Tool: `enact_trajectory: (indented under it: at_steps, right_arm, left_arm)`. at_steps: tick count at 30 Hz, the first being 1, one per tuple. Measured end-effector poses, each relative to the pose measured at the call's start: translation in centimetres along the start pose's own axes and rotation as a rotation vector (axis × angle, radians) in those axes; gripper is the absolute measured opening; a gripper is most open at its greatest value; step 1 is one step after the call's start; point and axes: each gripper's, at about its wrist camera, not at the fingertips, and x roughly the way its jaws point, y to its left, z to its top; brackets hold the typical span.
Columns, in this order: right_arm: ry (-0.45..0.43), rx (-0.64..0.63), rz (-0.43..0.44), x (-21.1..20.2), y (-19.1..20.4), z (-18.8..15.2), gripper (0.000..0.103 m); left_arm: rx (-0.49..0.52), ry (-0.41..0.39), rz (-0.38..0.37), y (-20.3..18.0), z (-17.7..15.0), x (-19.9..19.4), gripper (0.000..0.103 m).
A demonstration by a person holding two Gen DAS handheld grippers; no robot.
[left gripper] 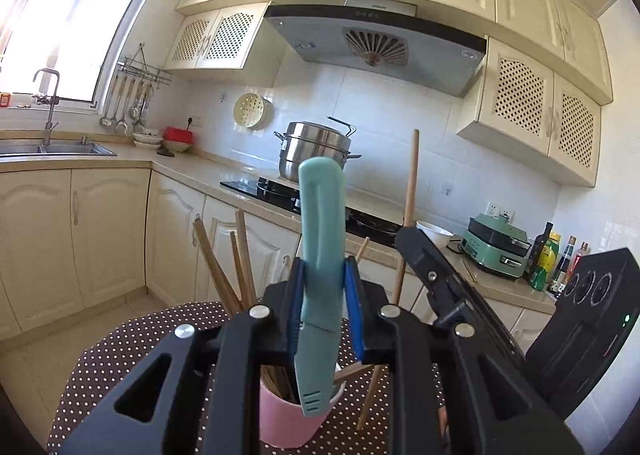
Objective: Organize utensils
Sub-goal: 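Lift the spatula and chopstick up and carry them over the pink cup, then lower the spatula and chopstick into the pink cup and open both tools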
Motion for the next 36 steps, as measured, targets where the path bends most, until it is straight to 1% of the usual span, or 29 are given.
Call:
enact_trajectory:
  at_steps: [8, 13, 16, 18, 24, 27, 30, 34, 36]
  right_arm:
    - [-0.025, -0.007, 0.002, 2.2, -0.3, 0.1, 0.006]
    - [-0.031, -0.009, -0.002, 2.6, -0.3, -0.1, 0.006]
    - [-0.033, -0.017, -0.006, 2.8, -0.3, -0.4, 0.006]
    - [-0.028, -0.014, -0.005, 2.9, -0.3, -0.5, 0.006]
    - [-0.019, -0.017, -0.008, 3.0, -0.3, -0.8, 0.007]
    - [-0.004, -0.025, -0.012, 3.1, -0.3, -1.0, 0.007]
    - [0.006, -0.030, -0.013, 3.0, -0.4, -1.2, 0.007]
    - [0.022, -0.045, -0.020, 2.8, -0.3, -1.2, 0.007]
    - [0.033, -0.058, -0.023, 2.6, -0.2, -1.2, 0.007]
  left_arm:
    - [-0.003, -0.009, 0.003, 0.7, 0.0, 1.9, 0.019]
    - [-0.015, -0.047, -0.026, 0.9, 0.3, 1.7, 0.019]
    - [0.001, -0.080, -0.031, 0.7, 0.2, 1.6, 0.019]
    - [0.003, -0.085, -0.046, 0.8, 0.1, 1.8, 0.019]
    - [-0.008, -0.038, -0.022, 1.4, -0.9, 2.9, 0.019]
    - [-0.037, -0.016, -0.030, 1.9, -1.3, 3.2, 0.020]
    - [-0.030, -0.011, -0.015, 2.2, -1.6, 3.2, 0.020]
    - [-0.027, 0.029, -0.005, 2.5, -2.0, 3.4, 0.020]
    - [-0.032, 0.041, -0.012, 2.6, -2.2, 3.5, 0.020]
